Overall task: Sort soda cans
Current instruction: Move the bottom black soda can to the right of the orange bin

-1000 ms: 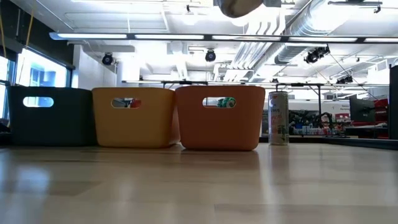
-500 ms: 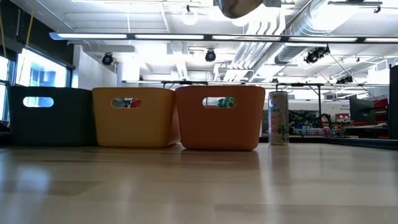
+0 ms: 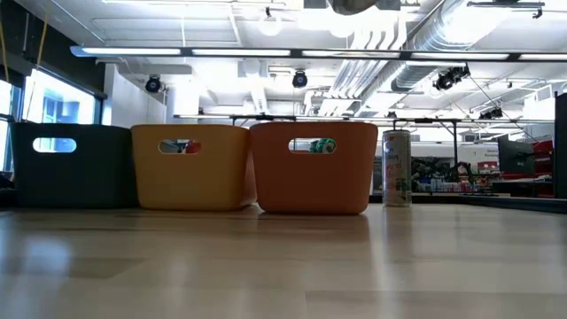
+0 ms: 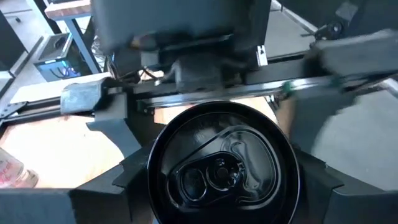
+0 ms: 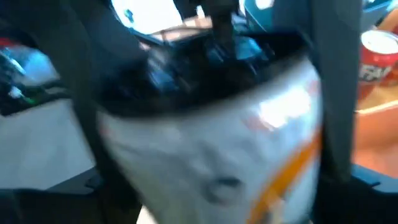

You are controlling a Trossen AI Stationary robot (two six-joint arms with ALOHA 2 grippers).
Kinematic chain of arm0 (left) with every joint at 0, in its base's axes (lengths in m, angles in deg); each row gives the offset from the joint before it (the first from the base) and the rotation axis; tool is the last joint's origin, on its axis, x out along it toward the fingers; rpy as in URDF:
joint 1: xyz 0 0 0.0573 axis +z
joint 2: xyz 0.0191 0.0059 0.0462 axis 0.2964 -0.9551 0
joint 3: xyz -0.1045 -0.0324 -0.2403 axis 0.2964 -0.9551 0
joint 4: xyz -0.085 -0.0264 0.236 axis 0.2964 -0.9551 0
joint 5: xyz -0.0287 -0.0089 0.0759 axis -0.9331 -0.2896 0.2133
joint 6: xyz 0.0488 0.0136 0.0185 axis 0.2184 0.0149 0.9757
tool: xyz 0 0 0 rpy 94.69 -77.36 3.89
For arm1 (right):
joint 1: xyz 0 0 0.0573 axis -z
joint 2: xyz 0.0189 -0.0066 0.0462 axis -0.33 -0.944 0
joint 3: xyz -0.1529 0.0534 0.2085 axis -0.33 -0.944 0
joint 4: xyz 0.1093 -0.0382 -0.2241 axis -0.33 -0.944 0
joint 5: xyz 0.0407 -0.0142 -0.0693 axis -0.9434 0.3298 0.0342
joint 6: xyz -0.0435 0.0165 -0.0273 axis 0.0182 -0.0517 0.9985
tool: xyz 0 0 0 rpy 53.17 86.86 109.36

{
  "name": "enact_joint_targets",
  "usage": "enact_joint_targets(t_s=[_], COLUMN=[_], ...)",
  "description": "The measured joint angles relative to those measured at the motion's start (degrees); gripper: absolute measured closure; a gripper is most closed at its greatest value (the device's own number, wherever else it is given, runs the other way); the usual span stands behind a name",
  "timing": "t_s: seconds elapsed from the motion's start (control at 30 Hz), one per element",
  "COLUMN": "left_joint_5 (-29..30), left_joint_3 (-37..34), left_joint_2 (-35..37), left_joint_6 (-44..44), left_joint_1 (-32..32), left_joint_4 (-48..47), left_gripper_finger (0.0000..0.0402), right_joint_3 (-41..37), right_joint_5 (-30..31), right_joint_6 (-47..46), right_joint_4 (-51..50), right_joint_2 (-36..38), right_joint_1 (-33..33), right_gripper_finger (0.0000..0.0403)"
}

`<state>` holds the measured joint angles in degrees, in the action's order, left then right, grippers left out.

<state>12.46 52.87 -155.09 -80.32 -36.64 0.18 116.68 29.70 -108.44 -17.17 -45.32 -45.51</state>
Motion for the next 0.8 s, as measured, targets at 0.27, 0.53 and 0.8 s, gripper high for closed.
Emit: enact_joint_targets(t_s=[0.27, 0.53, 0.8], left_joint_5=[0.62, 0.66, 0.15], left_joint_3=[-0.02, 0.34, -0.14], left_joint_2=[0.56, 1.43, 5.71], left_joint_6=[1.78, 2.01, -2.85], left_joint_1=[1.18, 3.28, 5.76], left_joint_4=[-1.13, -1.49, -13.69], left_gripper_finger=[0.0162, 0.0140, 0.0012], right_joint_3=[0.09, 1.09, 1.17], right_joint_5=[2.57, 4.13, 4.36], right_joint_6=[-1.05, 0.78, -7.77], right_joint_4=[-6.48, -11.54, -27.55], right_joint_2=[0.50, 4.12, 9.35], right_joint_1=[-1.11, -1.24, -4.80], right_gripper_finger=[0.0168, 0.0168, 0.0168])
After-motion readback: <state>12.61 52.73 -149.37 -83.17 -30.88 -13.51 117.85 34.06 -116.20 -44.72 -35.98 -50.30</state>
